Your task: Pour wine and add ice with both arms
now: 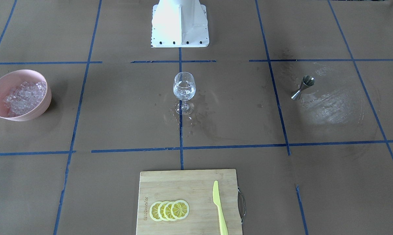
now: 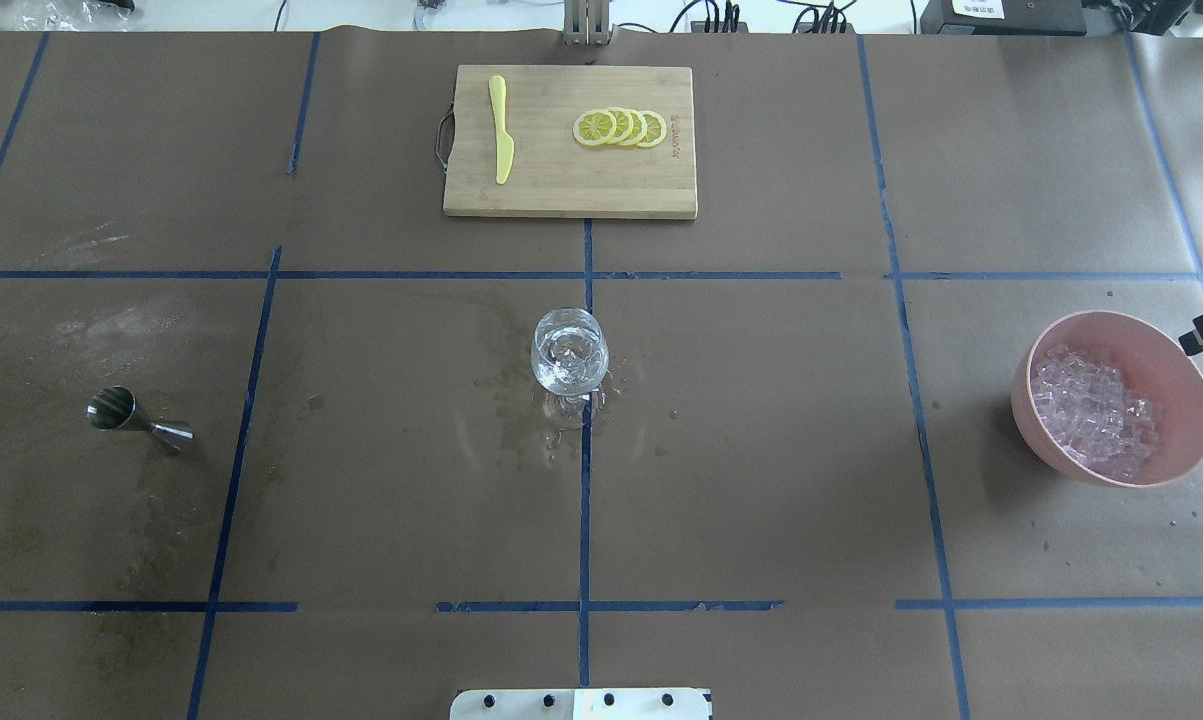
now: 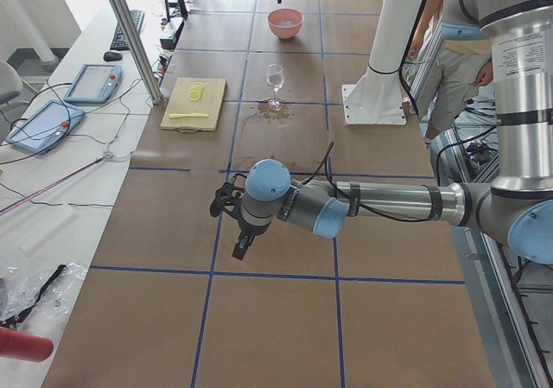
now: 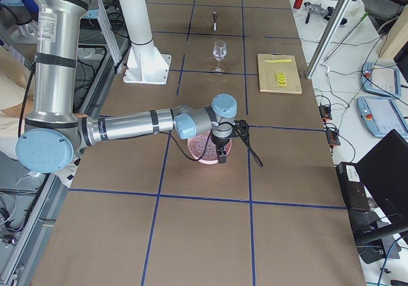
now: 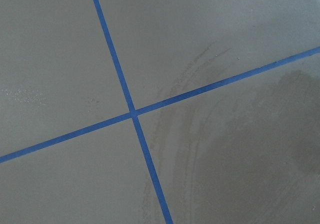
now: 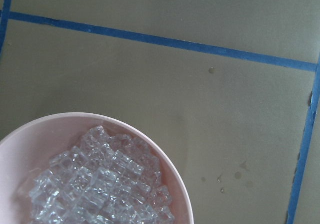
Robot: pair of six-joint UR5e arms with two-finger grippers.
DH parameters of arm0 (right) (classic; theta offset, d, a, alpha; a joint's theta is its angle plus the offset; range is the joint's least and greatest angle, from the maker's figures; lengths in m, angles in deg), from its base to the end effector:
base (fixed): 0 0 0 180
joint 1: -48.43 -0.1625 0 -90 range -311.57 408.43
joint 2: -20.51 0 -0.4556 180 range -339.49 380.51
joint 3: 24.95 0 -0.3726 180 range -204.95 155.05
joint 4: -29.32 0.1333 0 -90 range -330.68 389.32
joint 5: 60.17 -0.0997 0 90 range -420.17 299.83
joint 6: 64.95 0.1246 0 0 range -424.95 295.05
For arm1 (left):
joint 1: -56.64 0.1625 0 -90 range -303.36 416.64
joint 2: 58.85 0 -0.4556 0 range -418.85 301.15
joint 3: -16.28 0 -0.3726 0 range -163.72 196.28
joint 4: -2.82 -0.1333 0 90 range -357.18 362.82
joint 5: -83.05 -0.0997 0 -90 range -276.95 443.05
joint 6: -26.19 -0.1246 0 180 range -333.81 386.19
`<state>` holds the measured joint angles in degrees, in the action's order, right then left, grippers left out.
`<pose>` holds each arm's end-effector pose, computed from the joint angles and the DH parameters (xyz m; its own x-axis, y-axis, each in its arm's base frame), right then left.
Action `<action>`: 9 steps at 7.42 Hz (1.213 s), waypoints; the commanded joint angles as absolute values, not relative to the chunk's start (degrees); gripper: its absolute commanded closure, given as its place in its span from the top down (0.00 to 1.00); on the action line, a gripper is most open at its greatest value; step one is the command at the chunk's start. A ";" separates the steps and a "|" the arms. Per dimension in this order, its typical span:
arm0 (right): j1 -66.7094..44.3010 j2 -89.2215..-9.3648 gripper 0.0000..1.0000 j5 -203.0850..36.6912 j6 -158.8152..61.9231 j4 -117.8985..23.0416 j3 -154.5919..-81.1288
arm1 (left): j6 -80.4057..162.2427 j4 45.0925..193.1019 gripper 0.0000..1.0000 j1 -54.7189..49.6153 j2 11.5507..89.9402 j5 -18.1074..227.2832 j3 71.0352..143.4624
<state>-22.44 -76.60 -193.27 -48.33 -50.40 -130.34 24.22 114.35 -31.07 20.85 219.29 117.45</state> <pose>-0.0973 -0.4275 0.6155 0.6816 -0.1700 0.7117 0.1208 0.9854 0.1197 -0.0266 -0.4175 0.6468 0.6784 0.3342 -0.6543 -0.0603 0.9129 0.4038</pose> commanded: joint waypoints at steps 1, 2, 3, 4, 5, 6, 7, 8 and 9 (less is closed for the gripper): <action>-22.24 -75.47 1.00 -193.33 -48.34 -50.40 -128.85 | 24.25 114.35 1.00 -31.07 20.87 219.29 117.53; -22.15 -75.11 1.00 -193.33 -48.34 -50.40 -128.40 | 24.25 114.35 1.00 -31.07 20.87 219.29 117.62; -22.15 -75.02 1.00 -193.33 -48.34 -50.40 -128.14 | 24.25 114.35 1.00 -31.07 20.95 219.37 117.70; -22.15 -75.02 1.00 -193.33 -48.34 -50.31 -127.96 | 24.43 114.35 1.00 -31.07 20.96 219.37 118.05; -22.06 -74.94 1.00 -193.24 -48.34 -50.31 -127.96 | 24.43 114.35 1.00 -31.07 20.96 219.37 118.06; -22.06 -74.59 1.00 -193.33 -48.34 -50.40 -127.79 | 24.43 114.35 1.00 -31.07 20.96 219.29 118.06; -21.89 -74.58 1.00 -193.33 -48.34 -50.31 -127.70 | 24.43 114.35 1.00 -31.07 20.96 219.29 118.06; -21.89 -74.50 1.00 -193.24 -48.34 -50.31 -127.70 | 24.43 114.35 1.00 -31.07 20.96 219.29 117.97; -21.89 -74.50 1.00 -193.24 -48.34 -50.31 -127.61 | 24.43 114.35 1.00 -31.07 20.96 219.29 117.88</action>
